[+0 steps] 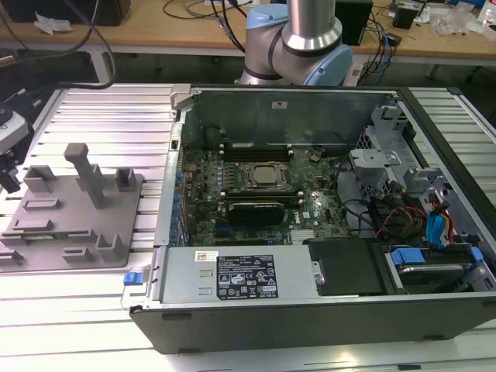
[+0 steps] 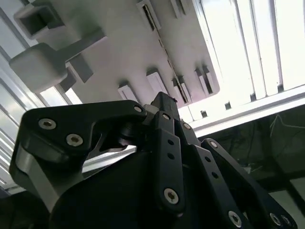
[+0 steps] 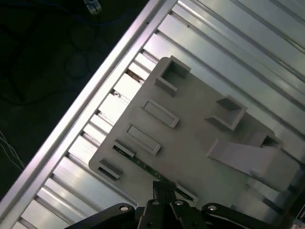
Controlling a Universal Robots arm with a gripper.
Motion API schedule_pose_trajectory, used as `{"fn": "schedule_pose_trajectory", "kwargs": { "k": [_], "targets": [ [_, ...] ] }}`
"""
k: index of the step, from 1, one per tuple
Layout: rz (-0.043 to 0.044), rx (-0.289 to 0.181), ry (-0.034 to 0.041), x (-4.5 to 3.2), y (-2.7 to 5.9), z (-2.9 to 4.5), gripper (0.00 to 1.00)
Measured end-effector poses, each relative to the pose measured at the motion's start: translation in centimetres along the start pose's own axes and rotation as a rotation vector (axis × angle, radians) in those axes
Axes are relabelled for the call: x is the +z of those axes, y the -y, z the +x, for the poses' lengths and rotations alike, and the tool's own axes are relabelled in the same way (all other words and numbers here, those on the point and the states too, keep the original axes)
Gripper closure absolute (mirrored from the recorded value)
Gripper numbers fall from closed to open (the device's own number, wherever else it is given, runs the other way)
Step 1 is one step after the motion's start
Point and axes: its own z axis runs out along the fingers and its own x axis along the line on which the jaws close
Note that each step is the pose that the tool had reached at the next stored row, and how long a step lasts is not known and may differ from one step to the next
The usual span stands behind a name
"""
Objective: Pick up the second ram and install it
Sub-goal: 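Pick up the second ram and move it above second insertion slot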
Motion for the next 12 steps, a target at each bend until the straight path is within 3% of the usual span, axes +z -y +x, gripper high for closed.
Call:
{"fn": "schedule_pose_trajectory", "kwargs": {
  "k": [5,8,12],
  "targets": [
    [-0.0024,-0.103,-0.0046,0.07,0.00,0.00,0.92],
    [-0.0050,-0.210,-0.0094,0.15,0.00,0.00,0.92],
    [-0.0072,-0.308,-0.0137,0.22,0.01,0.01,0.92]
  ]
}}
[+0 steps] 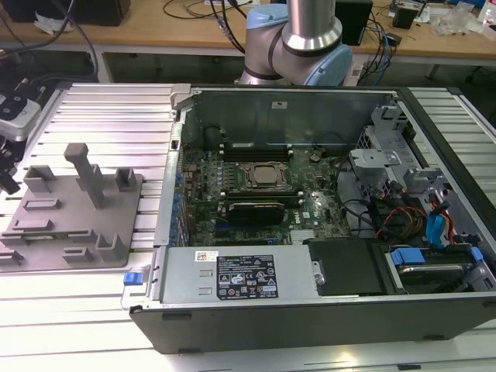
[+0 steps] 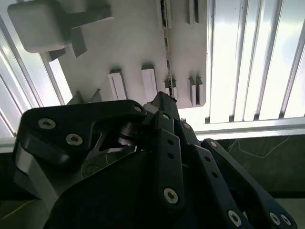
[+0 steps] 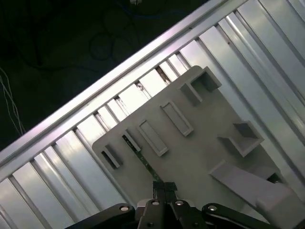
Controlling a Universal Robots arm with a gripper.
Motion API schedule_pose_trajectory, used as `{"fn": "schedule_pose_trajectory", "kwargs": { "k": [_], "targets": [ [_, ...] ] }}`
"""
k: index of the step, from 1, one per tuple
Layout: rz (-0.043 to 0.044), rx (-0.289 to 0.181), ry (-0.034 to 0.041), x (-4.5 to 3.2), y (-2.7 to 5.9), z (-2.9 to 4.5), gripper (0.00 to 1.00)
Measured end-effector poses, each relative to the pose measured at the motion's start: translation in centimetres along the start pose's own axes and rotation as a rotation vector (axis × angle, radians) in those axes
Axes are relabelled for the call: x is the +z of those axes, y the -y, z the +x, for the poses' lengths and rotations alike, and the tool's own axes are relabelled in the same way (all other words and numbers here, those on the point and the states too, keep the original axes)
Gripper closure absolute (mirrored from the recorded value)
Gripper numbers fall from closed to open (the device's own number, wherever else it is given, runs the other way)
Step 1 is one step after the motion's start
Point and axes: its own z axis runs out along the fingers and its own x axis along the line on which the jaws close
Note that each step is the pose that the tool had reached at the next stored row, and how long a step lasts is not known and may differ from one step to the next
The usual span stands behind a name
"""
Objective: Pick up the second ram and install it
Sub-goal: 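Pick up the second ram and move it above second insertion slot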
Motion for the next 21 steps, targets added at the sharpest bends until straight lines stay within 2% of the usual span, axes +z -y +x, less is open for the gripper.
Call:
{"fn": "schedule_pose_trajectory", "kwargs": {
  "k": [3,7,9,14,15,19,20,21],
  "targets": [
    [-0.0013,-0.057,-0.0026,0.04,0.00,0.00,0.92],
    [-0.0036,-0.157,-0.0070,0.12,0.01,0.00,0.92],
    [-0.0059,-0.251,-0.0112,0.19,0.01,0.00,0.92],
    [-0.0086,-0.370,-0.0165,0.28,0.01,0.01,0.92],
    [-0.0099,-0.424,-0.0190,0.32,0.02,0.01,0.92],
    [-0.0133,-0.571,-0.0256,0.43,0.02,0.01,0.92],
    [-0.0139,-0.597,-0.0269,0.44,0.02,0.01,0.92],
    [-0.0139,-0.598,-0.0270,0.44,0.02,0.02,0.92]
  ]
}}
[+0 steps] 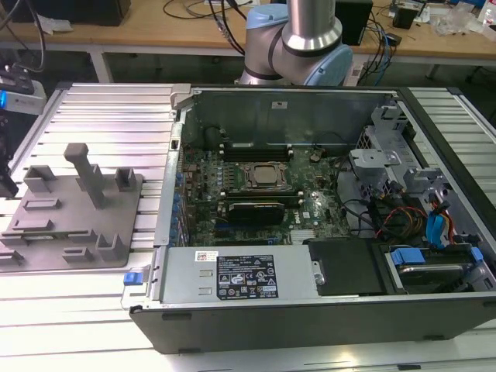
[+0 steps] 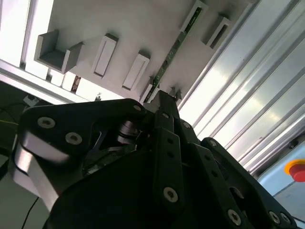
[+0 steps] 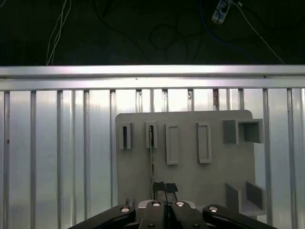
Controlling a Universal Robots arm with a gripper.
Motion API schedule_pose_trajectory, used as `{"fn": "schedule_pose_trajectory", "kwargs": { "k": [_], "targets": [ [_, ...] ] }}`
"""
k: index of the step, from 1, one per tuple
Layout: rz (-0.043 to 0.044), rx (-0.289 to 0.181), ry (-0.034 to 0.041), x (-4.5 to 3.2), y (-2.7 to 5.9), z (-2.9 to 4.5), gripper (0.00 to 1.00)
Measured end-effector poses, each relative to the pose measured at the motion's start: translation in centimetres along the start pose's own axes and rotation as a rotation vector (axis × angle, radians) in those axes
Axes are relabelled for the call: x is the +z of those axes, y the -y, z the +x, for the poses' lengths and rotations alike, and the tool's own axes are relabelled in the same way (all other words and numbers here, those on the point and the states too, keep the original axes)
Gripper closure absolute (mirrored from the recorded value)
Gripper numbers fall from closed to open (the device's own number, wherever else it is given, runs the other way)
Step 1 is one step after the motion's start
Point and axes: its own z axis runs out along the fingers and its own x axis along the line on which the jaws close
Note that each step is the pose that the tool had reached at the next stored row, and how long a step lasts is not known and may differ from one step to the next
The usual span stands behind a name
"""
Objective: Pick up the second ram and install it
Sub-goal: 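Pick up the second ram and move it above second insertion slot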
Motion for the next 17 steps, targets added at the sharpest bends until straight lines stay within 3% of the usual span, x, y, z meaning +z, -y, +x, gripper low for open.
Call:
{"fn": "schedule_pose_trajectory", "kwargs": {
  "k": [7,15,17],
  "targets": [
    [0.0003,0.000,0.0001,1.63,0.09,0.03,0.92],
    [0.0001,-0.001,0.0001,4.58,0.34,0.15,0.92],
    [-0.0036,0.000,-0.0001,4.92,0.70,0.30,0.92]
  ]
}}
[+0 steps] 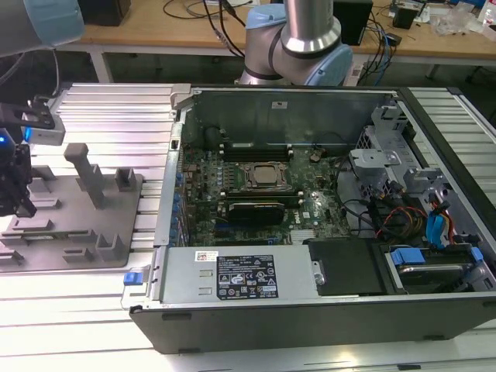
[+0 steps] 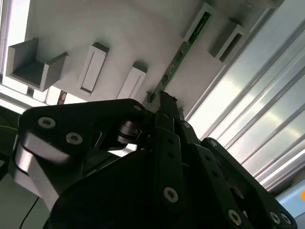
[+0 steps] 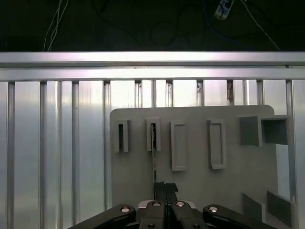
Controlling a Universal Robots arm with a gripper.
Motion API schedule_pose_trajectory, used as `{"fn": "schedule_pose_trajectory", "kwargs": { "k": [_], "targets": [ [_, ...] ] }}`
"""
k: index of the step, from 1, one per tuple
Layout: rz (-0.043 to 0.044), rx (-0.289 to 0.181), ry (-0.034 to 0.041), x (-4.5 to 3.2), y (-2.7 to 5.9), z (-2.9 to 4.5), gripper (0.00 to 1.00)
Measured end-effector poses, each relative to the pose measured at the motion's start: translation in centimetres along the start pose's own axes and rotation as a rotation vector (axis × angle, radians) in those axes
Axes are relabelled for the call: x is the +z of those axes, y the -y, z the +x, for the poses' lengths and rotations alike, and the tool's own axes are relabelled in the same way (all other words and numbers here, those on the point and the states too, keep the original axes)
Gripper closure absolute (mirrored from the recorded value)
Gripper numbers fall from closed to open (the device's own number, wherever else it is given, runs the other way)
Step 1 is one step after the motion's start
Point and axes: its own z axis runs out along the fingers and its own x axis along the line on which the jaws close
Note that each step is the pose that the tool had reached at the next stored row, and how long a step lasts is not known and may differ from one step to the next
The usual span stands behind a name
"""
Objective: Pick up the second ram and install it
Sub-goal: 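Pick up the second ram and move it above second insertion slot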
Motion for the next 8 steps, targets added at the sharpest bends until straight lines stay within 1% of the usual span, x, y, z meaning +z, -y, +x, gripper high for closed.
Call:
{"fn": "schedule_pose_trajectory", "kwargs": {
  "k": [1,3,5,8],
  "targets": [
    [-0.0011,0.000,0.0000,0.08,0.05,0.06,0.92],
    [-0.0019,0.000,0.0001,0.84,0.10,0.32,0.92],
    [-0.0024,0.000,0.0000,1.34,0.15,0.55,0.92],
    [-0.0027,0.000,0.0000,1.82,0.18,0.60,0.92]
  ]
}}
